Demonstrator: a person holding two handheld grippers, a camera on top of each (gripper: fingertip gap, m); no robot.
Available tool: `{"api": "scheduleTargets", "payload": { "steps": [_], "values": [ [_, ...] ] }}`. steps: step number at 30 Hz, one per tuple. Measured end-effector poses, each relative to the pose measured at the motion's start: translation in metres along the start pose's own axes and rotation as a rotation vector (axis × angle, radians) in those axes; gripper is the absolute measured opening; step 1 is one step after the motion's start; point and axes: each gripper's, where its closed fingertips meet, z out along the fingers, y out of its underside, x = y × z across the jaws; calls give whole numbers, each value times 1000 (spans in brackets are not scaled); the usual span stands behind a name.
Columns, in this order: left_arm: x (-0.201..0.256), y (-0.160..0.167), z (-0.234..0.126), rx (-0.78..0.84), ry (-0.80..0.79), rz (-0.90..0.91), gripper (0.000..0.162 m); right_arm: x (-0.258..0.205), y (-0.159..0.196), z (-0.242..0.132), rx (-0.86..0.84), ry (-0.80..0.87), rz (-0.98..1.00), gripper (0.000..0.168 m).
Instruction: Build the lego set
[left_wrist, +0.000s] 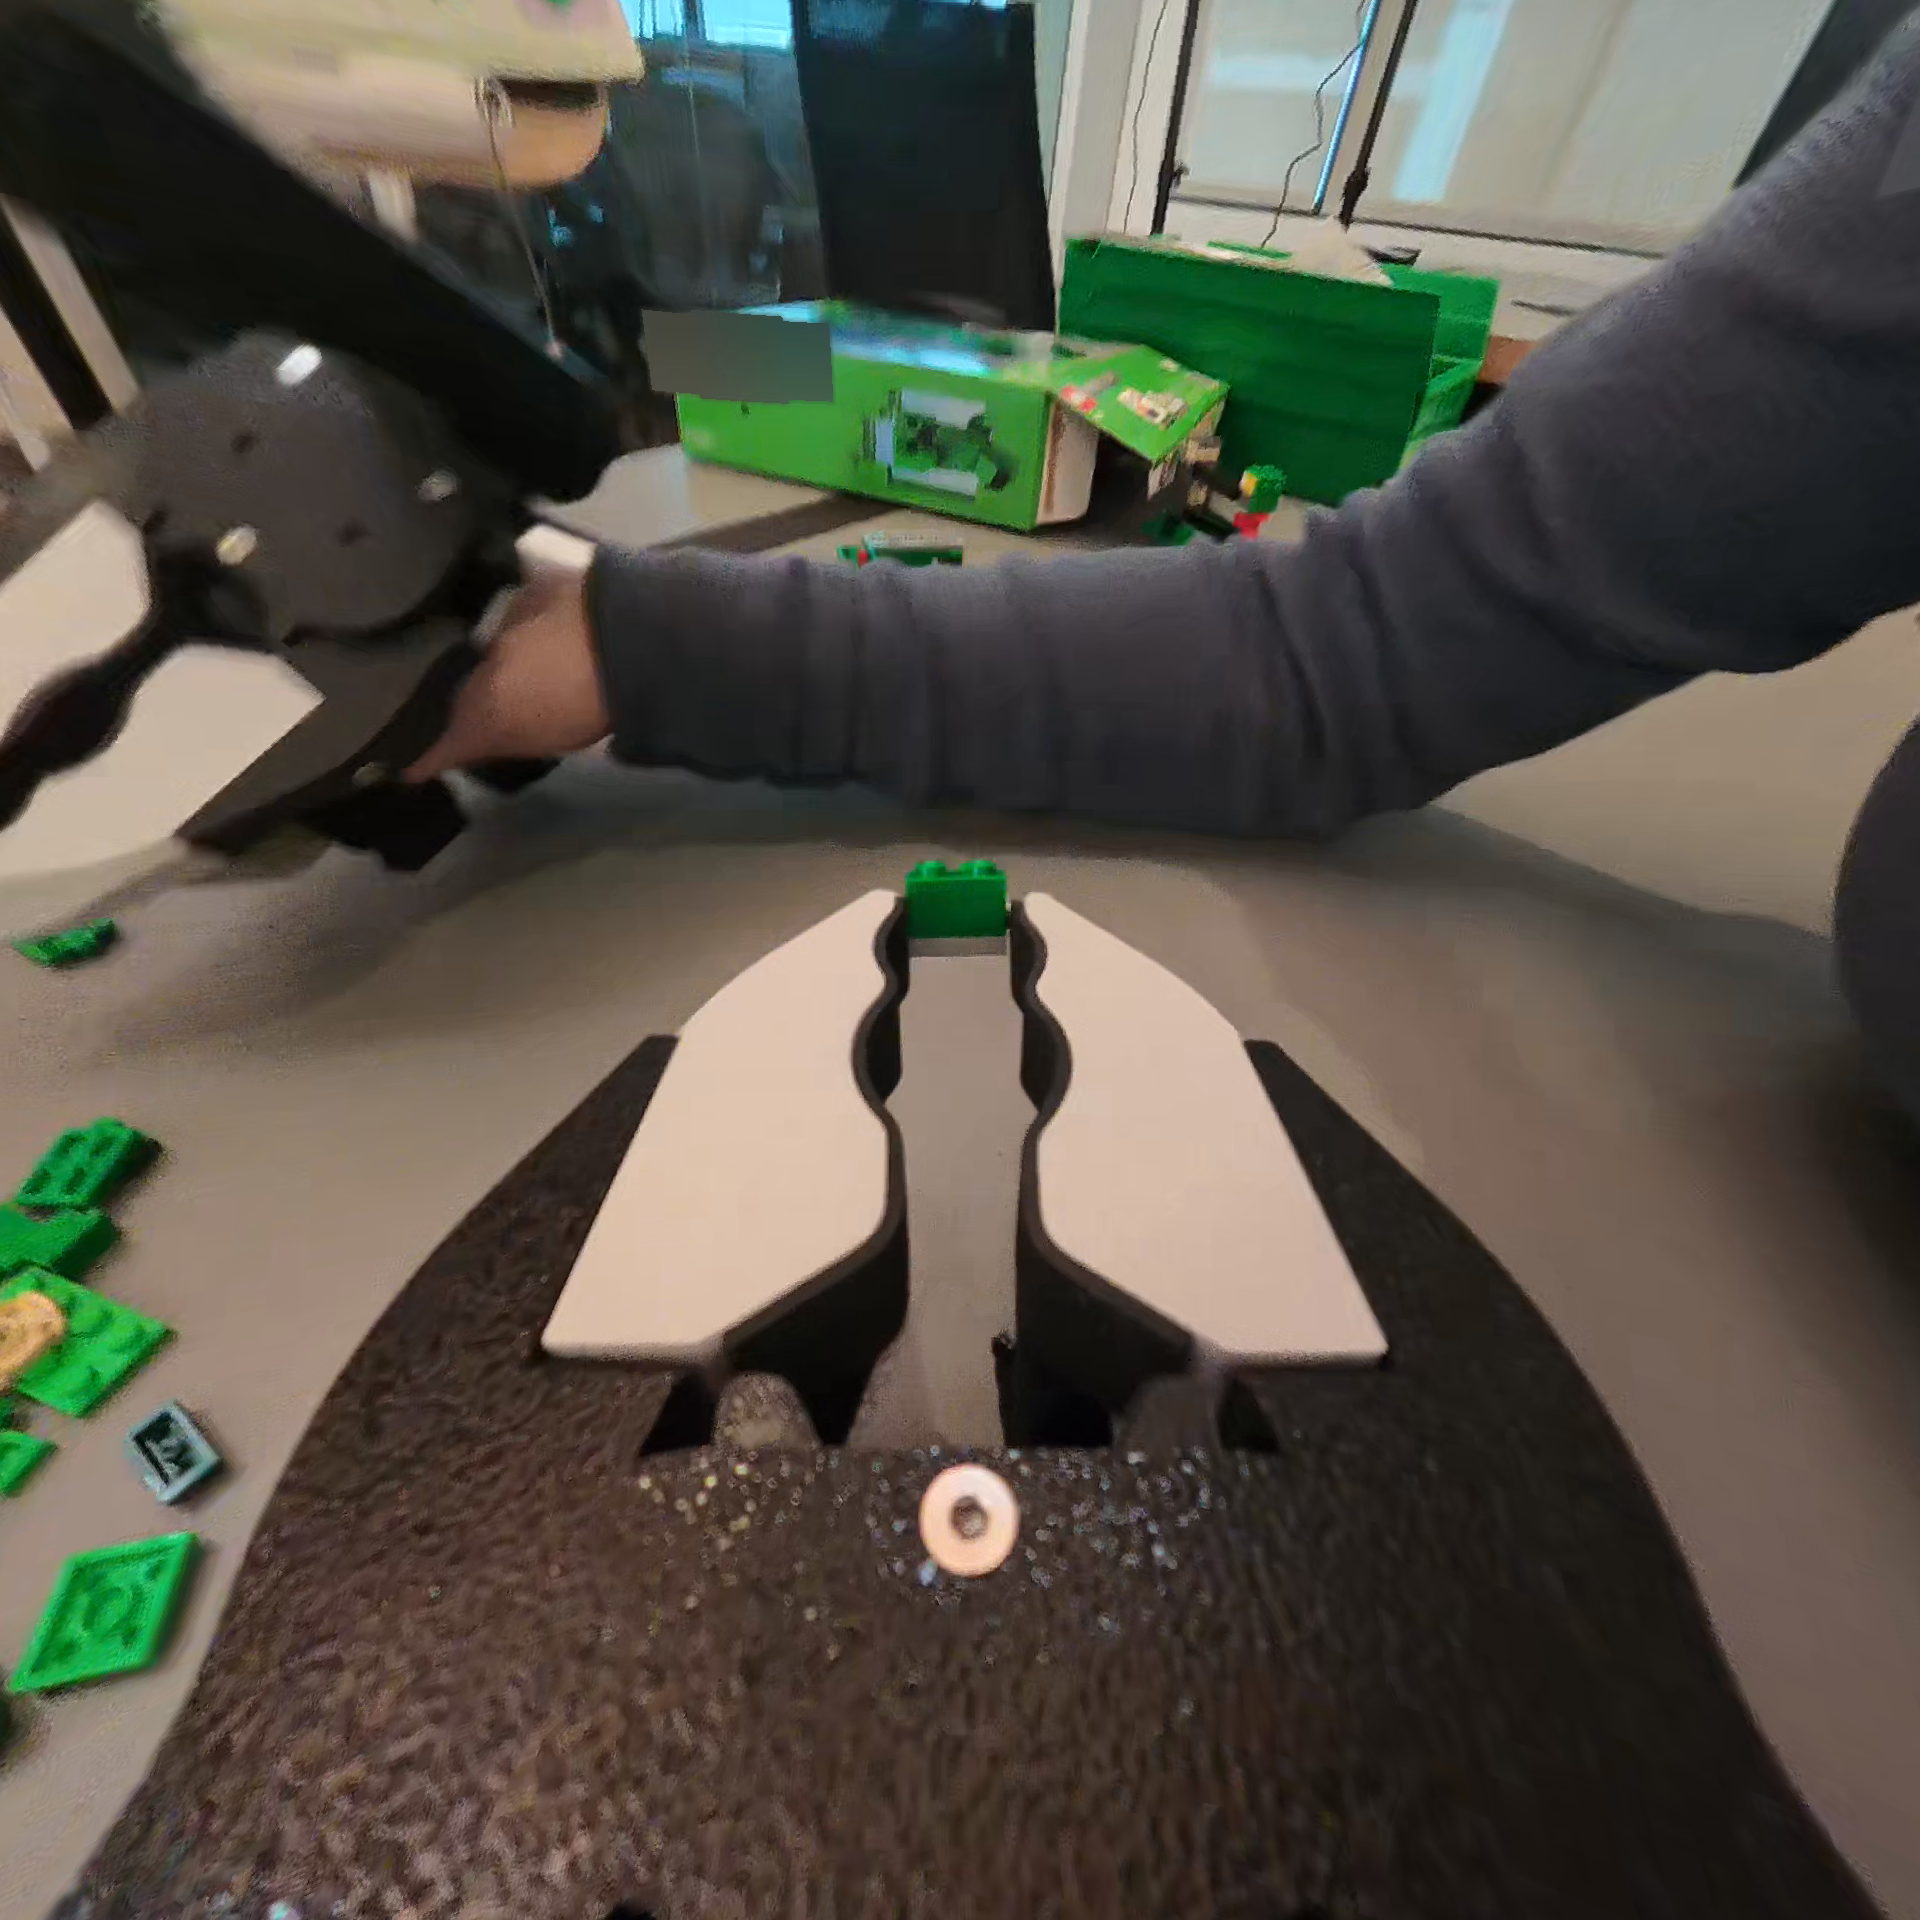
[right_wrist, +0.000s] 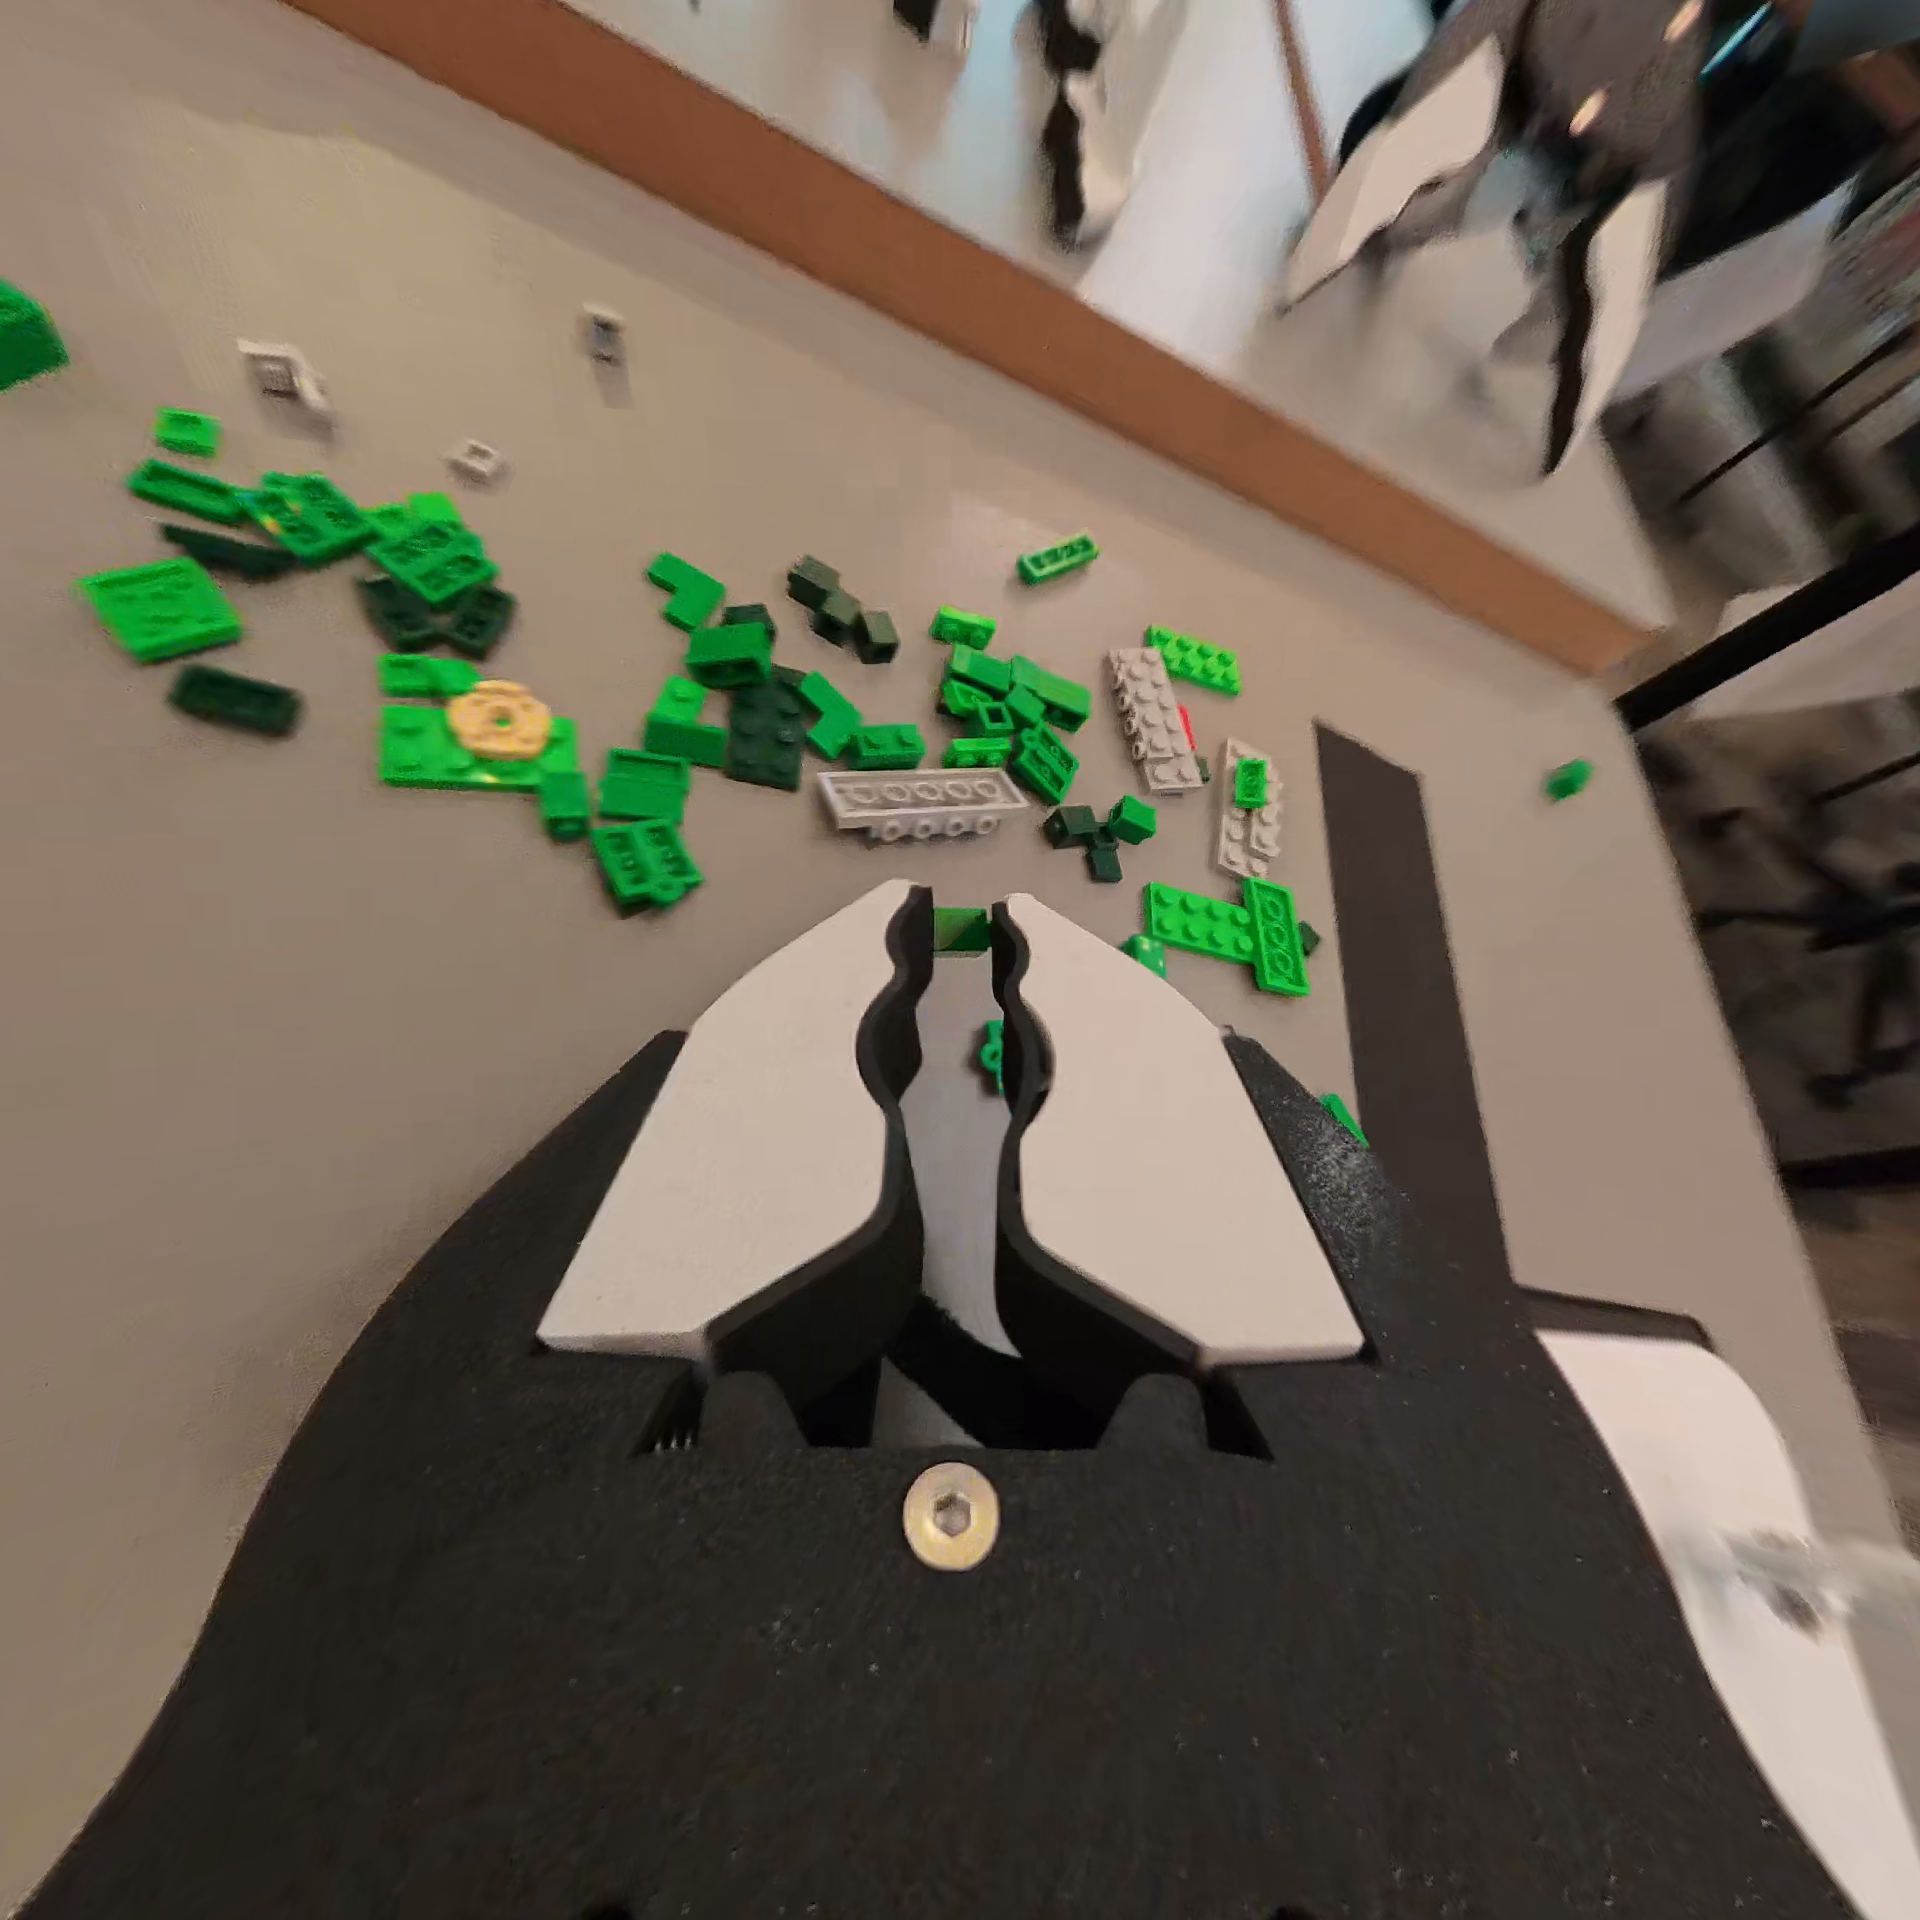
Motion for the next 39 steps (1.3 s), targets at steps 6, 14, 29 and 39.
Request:
{"api": "scheduleTargets", "payload": {
  "steps": [6,14,29,39],
  "values": [
    [5,27,7,-189,-45,-108,17,-44,-3,-80,156,184,-57,10],
    [19,39,-5,-218,-128,-260,18,-122,2,-163,201,261,-37,8],
    [25,49,-25,-316,-279,-338,39,-184,-32,-191,359,218,-225,8],
    [64,-16,17,-98,-45,-360,20,-196,-46,-199,393,368,-511,8]
  ]
}}
